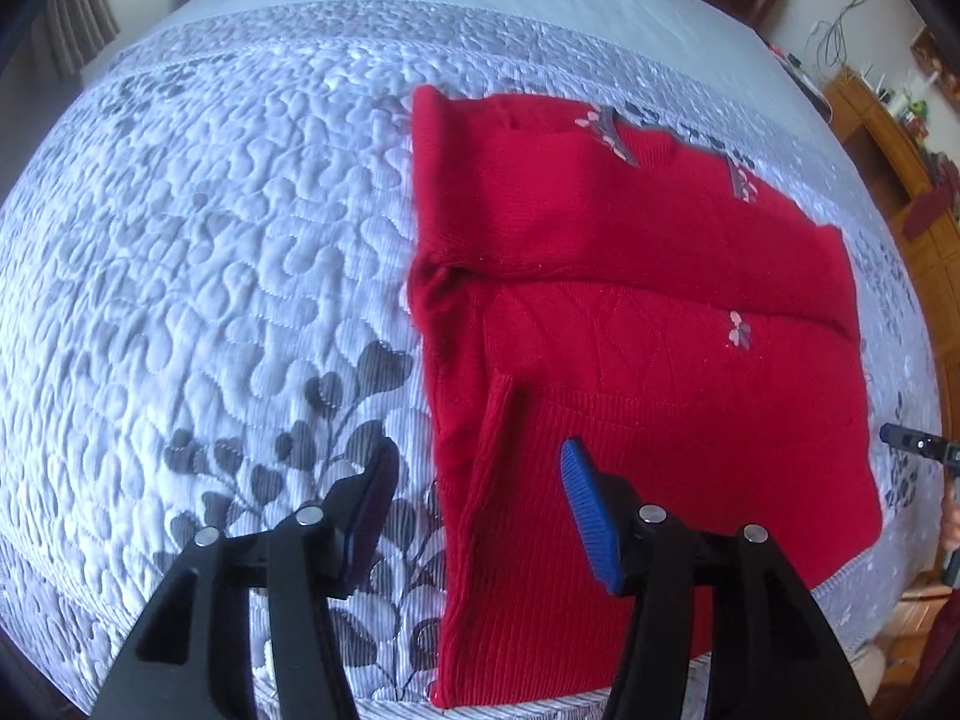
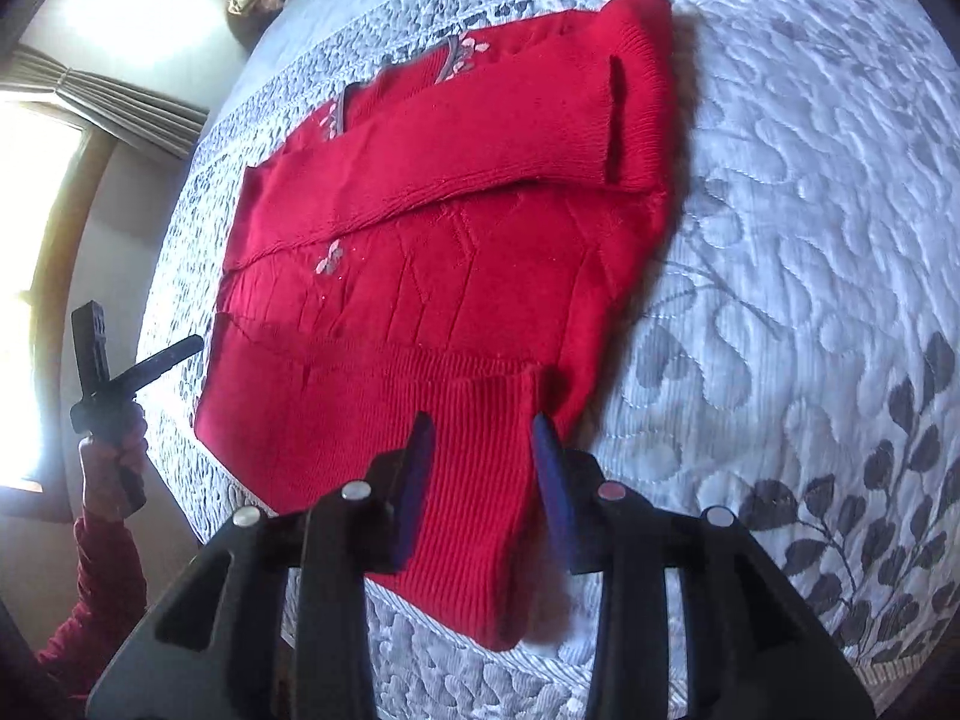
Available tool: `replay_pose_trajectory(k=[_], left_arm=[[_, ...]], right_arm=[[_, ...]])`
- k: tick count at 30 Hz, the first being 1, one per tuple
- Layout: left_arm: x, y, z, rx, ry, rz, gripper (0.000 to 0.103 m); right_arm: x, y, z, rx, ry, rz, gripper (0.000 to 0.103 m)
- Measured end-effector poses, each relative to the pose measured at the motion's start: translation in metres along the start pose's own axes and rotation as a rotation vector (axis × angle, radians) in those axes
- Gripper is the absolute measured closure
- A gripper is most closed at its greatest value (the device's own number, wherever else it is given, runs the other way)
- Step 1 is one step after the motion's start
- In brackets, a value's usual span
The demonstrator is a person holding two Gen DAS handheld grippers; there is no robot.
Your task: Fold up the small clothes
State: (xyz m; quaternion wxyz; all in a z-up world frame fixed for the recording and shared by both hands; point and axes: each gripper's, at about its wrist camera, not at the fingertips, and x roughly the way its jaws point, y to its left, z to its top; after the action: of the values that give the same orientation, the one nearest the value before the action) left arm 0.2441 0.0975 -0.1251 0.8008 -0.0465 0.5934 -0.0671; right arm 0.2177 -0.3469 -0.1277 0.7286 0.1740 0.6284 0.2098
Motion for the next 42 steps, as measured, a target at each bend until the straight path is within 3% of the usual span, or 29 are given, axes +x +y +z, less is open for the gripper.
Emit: replay_pose_trajectory(k=[15, 17, 18, 19, 21, 28, 30, 36, 40, 42], left_arm=[[0.031, -0.011, 0.006, 0.113, 0.036, -0.011, 0.046], [0.035, -0.015, 0.007, 0.138, 0.035, -0.008, 0.048], [0.035, -0.017, 0.007, 0.154, 0.029, 0.0, 0.05], [0.035, -0.019, 0.006, 0.165, 0.023, 0.008, 0.064], [0.034, -0.021, 0.006, 0.169, 0.022, -0.004, 0.087], [0.015, -0.011, 0.002, 0.135, -0.037, -0.021, 0.091], [0.007, -0.009, 0.0, 0.132, -0.066, 0.002, 0.098], [-0.015, -0.005, -0.004, 0.116, -0.121, -0.061, 0.098], [0.003, -0.01, 0.001, 0.156, -0.068, -0.063, 0.096], [0.019, -0.013, 0.006, 0.164, -0.031, -0.06, 0.088]], right_arm=[[0.032, -0.008, 0.015, -0.018, 0.072, -0.036, 0.069], [0.035, -0.006, 0.014, -0.04, 0.077, -0.037, 0.076], [0.036, -0.005, 0.014, -0.051, 0.078, -0.039, 0.094], [0.037, -0.002, 0.012, -0.069, 0.078, -0.046, 0.099], [0.036, 0.002, 0.009, -0.094, 0.06, -0.059, 0.099], [0.007, 0.008, 0.001, -0.109, -0.009, 0.012, 0.099], [0.002, 0.006, 0.001, -0.105, -0.021, 0.012, 0.099], [-0.012, 0.008, 0.0, -0.104, -0.065, 0.064, 0.099], [0.002, 0.006, 0.001, -0.099, -0.029, 0.032, 0.099], [0.01, 0.003, 0.002, -0.08, -0.015, 0.032, 0.099]])
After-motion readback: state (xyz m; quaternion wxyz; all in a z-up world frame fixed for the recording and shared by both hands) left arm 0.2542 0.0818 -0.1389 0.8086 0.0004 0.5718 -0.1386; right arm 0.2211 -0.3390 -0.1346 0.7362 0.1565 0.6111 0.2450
